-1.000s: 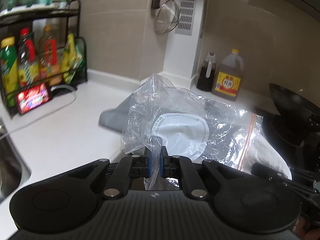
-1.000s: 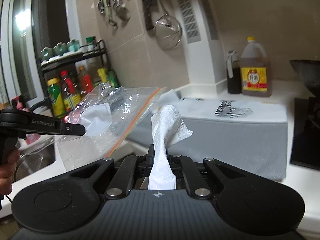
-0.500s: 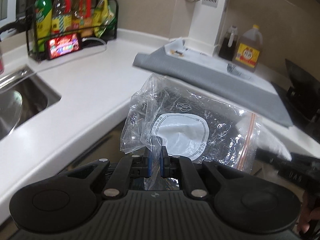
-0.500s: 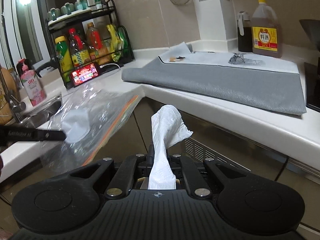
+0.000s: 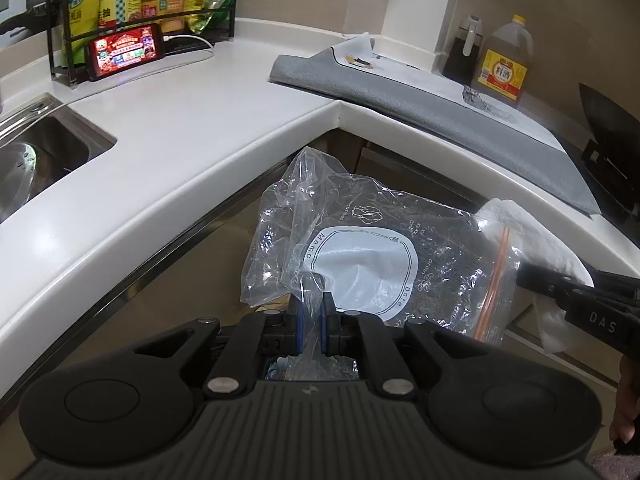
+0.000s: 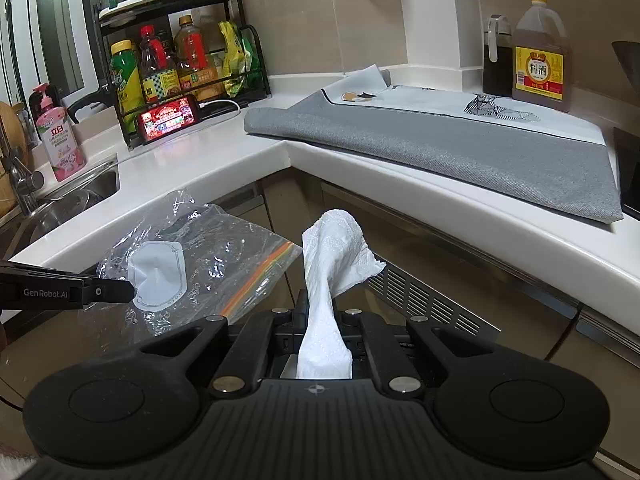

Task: Collect trash
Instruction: 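Carry the zip bag and tissue down toward the bin with both tools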

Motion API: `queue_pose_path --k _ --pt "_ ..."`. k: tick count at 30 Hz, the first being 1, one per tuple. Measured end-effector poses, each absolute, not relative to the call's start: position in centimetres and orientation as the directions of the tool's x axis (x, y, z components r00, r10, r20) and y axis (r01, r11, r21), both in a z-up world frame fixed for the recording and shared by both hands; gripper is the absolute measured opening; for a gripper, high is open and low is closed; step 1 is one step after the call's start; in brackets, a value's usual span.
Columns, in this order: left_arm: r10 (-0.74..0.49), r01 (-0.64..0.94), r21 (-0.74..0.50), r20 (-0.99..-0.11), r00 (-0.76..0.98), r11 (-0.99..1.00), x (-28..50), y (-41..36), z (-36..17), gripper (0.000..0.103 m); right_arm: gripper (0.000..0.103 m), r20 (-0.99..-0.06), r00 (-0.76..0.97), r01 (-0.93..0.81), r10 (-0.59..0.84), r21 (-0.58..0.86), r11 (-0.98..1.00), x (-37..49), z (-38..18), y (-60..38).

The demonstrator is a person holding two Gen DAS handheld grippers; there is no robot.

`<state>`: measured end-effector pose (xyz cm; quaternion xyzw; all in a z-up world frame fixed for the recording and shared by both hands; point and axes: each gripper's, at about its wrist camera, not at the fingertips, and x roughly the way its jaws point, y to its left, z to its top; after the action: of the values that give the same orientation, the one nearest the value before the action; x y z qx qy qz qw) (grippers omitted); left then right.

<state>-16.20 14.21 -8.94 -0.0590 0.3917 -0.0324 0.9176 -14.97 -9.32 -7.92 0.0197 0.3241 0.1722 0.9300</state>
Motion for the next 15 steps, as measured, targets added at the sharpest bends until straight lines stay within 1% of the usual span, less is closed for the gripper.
queue_pose_path --k 15 --pt "-0.091 0.029 -0.097 -0.722 0.686 0.995 -15.1 13.9 -9.4 0.008 0.006 -0.623 0.711 -0.310 0.326 0.137 0.941 -14.2 -8.7 -8.6"
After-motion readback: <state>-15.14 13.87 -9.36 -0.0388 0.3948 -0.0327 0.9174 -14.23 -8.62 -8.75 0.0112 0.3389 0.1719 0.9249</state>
